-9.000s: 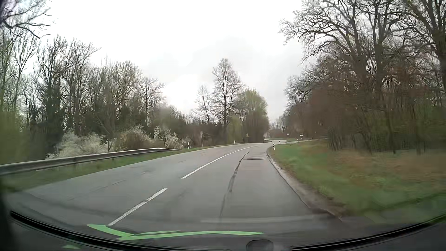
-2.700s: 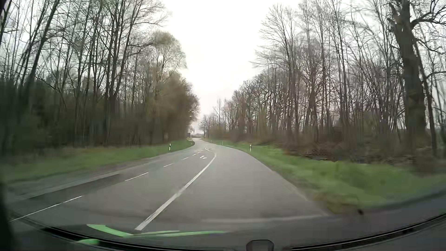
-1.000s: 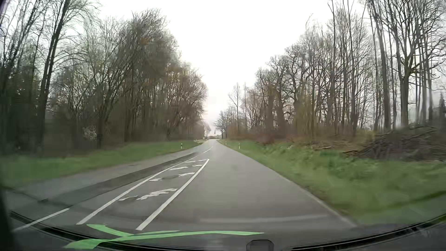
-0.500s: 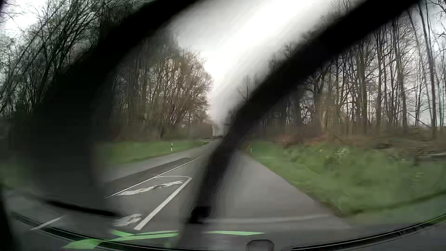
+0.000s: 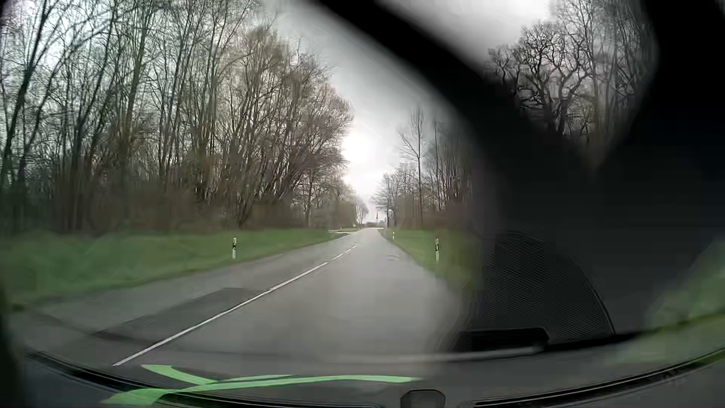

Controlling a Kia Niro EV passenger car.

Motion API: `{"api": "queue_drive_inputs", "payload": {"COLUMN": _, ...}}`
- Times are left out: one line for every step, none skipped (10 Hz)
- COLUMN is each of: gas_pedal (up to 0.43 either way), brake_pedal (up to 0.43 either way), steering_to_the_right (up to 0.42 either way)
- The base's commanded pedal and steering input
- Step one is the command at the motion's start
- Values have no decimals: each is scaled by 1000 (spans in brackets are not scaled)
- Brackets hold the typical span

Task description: Follow the waypoints while adhering to traffic rules and regulations

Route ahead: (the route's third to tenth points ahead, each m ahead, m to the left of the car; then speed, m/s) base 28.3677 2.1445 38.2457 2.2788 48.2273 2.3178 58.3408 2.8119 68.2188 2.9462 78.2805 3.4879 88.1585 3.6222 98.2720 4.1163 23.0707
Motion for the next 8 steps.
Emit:
{"api": "queue_drive_inputs", "payload": {"gas_pedal": 138, "brake_pedal": 0, "steering_to_the_right": -10}}
{"api": "queue_drive_inputs", "payload": {"gas_pedal": 87, "brake_pedal": 0, "steering_to_the_right": -8}}
{"api": "queue_drive_inputs", "payload": {"gas_pedal": 67, "brake_pedal": 0, "steering_to_the_right": -7}}
{"api": "queue_drive_inputs", "payload": {"gas_pedal": 59, "brake_pedal": 0, "steering_to_the_right": -8}}
{"api": "queue_drive_inputs", "payload": {"gas_pedal": 47, "brake_pedal": 0, "steering_to_the_right": -8}}
{"api": "queue_drive_inputs", "payload": {"gas_pedal": 28, "brake_pedal": 0, "steering_to_the_right": -8}}
{"api": "queue_drive_inputs", "payload": {"gas_pedal": 20, "brake_pedal": 0, "steering_to_the_right": -7}}
{"api": "queue_drive_inputs", "payload": {"gas_pedal": 8, "brake_pedal": 0, "steering_to_the_right": -7}}
